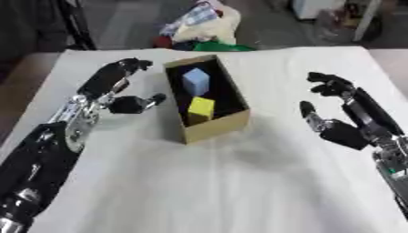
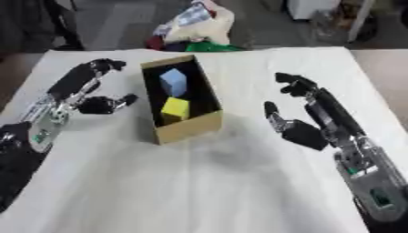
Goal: Pick up objects on the table and place them in the box.
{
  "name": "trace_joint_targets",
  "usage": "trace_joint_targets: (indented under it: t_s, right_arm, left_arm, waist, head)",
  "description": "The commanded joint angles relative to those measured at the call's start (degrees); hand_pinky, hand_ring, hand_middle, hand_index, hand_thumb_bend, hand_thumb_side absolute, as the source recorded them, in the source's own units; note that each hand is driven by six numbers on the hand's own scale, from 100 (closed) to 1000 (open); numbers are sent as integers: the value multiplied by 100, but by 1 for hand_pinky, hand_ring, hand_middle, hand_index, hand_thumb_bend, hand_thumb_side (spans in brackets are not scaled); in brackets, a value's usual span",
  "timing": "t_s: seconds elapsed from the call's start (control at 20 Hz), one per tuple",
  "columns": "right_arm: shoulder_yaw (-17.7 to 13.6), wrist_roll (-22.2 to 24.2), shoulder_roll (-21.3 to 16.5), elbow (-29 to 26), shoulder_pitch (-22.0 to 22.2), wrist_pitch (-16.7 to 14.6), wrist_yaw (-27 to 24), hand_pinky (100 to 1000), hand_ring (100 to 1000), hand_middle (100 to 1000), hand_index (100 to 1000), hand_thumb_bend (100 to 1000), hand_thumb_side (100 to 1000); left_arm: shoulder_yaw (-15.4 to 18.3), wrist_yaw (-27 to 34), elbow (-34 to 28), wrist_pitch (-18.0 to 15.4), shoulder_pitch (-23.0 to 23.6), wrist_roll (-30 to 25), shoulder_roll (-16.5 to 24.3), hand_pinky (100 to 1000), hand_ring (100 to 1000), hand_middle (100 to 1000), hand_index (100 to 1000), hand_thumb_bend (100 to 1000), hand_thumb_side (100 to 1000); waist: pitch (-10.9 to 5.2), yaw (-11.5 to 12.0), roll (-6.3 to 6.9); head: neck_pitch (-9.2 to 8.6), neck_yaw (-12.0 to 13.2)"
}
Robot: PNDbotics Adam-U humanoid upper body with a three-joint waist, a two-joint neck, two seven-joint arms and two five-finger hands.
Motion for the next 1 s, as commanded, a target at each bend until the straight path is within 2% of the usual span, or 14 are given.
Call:
trace_joint_targets:
  t_s: [0.05,0.2,0.35,0.7,0.9,0.95,1.0]
  right_arm:
    - [-112,-113,-50,-213,-66,38,-65,810,807,866,968,163,696]
    - [-124,-145,-44,-259,-58,64,-80,810,806,865,968,162,697]
    - [-123,-158,-35,-283,-59,71,-93,807,803,862,967,162,694]
    - [-165,-254,-11,-400,-29,104,-146,804,800,860,966,159,688]
    - [-217,-344,33,-440,11,152,-140,803,801,861,951,154,680]
    - [-228,-365,43,-449,22,162,-136,803,801,861,948,150,675]
    - [-236,-383,51,-455,34,171,-130,803,801,860,944,149,674]
  left_arm:
    - [158,335,-605,-322,263,317,215,808,804,717,917,501,856]
    - [175,630,-1085,-467,742,591,206,807,804,714,916,497,858]
    - [154,925,-1564,-385,1160,672,191,800,794,698,911,486,859]
    - [161,1568,-2609,207,1742,418,28,789,779,675,901,465,868]
    - [174,1907,-3160,539,1919,132,2,789,777,673,900,461,873]
    - [184,2123,-3318,638,1961,42,19,789,776,671,899,461,872]
    - [204,2623,-3491,753,1987,-107,90,789,776,671,898,461,873]
  waist:
    - [-52,38,-22]
    - [-28,69,-44]
    - [-24,56,-55]
    - [-1,98,-71]
    - [1,84,-67]
    - [3,91,-68]
    - [4,100,-69]
  head:
    - [-24,-43]
    - [-13,-37]
    - [4,-24]
    - [39,-35]
    - [189,-36]
    - [226,-43]
    - [268,-51]
